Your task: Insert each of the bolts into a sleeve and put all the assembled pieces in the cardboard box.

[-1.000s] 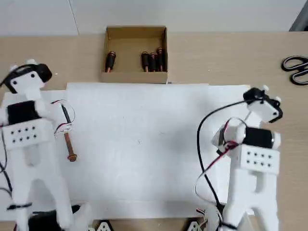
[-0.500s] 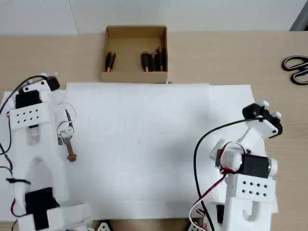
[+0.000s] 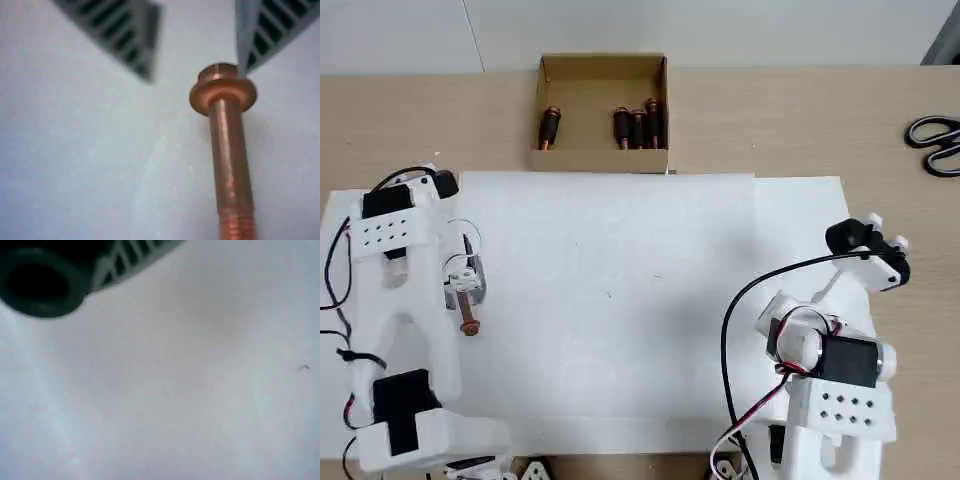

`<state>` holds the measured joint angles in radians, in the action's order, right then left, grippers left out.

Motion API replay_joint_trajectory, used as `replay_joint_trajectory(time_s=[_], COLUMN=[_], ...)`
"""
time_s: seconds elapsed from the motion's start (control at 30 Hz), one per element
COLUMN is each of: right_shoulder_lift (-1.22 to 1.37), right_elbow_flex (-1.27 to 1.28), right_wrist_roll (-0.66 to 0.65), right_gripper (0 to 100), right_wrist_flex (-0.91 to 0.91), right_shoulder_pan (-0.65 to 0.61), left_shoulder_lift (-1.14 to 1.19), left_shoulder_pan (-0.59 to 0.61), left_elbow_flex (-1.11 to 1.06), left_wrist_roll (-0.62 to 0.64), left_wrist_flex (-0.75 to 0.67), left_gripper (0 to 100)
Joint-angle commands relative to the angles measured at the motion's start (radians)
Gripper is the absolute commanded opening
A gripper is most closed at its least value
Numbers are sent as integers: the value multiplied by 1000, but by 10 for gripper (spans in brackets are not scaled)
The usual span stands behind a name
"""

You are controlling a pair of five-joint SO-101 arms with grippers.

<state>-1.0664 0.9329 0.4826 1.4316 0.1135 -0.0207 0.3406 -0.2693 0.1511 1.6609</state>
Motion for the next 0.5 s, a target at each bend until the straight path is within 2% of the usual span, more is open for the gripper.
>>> replay_joint_trajectory(time_s=[0.0, 0.2, 0.47], right_shoulder_lift=[-15, -15, -15], right_elbow_flex=[-3, -3, -3], right_wrist_roll=[-9, -9, -9], right_gripper=[2, 2, 2], right_wrist_flex=[-15, -15, -16], right_shoulder_pan=[10, 10, 10], left_shoulder_lift=[-6, 0, 0], left_shoulder_pan=[5, 6, 92], left_elbow_flex=[38, 36, -22], left_wrist_roll=[0, -2, -6], left_wrist_flex=[2, -20, -91], left_gripper=[163, 163, 163])
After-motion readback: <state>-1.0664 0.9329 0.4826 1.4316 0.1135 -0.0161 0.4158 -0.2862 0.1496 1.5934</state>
